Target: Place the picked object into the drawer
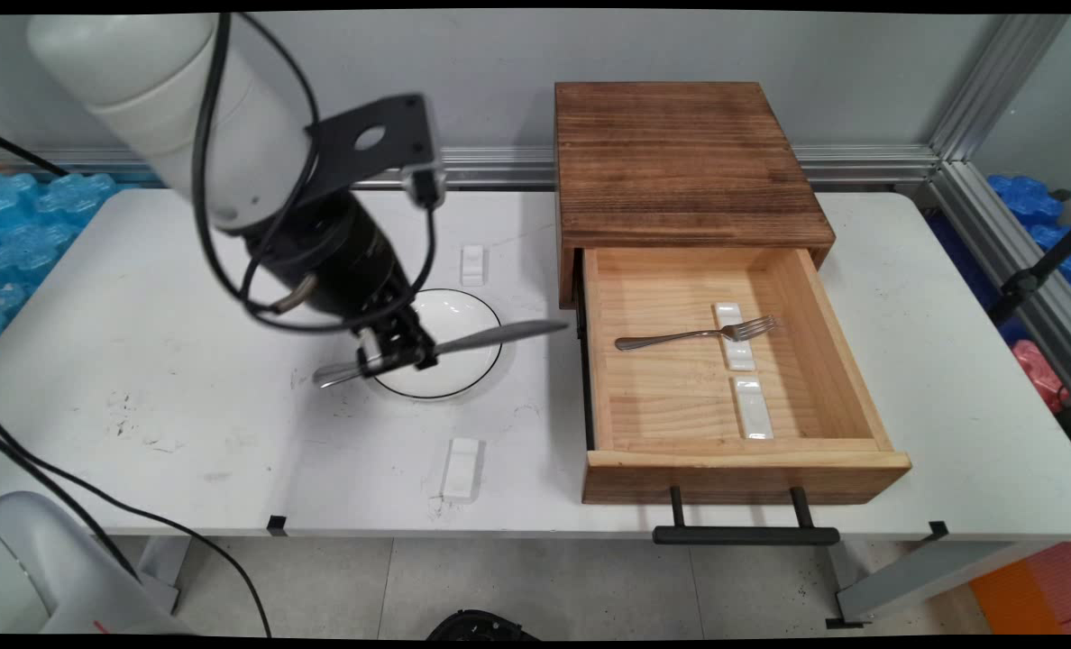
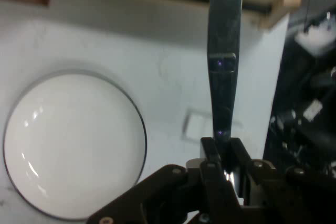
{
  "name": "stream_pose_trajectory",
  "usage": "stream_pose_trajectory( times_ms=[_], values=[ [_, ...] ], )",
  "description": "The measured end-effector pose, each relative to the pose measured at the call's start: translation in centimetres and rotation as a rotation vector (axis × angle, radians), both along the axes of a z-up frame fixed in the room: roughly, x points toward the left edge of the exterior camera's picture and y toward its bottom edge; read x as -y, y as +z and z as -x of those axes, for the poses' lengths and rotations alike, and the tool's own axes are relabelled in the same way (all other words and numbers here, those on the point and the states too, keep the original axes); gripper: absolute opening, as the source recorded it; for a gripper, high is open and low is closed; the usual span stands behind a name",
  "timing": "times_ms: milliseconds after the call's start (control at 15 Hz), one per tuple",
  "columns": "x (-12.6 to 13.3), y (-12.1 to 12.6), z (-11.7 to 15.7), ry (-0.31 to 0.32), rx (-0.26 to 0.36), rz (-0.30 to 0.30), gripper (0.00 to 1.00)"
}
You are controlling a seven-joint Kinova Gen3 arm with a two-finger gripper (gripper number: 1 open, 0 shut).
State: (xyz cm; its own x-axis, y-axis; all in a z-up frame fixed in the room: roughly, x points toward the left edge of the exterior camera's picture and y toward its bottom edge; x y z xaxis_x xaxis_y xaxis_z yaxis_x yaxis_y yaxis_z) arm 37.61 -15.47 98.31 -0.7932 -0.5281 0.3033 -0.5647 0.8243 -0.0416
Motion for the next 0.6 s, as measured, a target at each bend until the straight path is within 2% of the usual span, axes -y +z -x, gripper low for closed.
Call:
stream_pose_trajectory(
  times_ms=[333, 600],
  values=[
    [2.1, 1.7, 2.5, 0.003, -0.039, 0.029, 0.0],
    [4.9, 2.0, 6.1, -0.017, -0.056, 0.05, 0.0]
  ],
)
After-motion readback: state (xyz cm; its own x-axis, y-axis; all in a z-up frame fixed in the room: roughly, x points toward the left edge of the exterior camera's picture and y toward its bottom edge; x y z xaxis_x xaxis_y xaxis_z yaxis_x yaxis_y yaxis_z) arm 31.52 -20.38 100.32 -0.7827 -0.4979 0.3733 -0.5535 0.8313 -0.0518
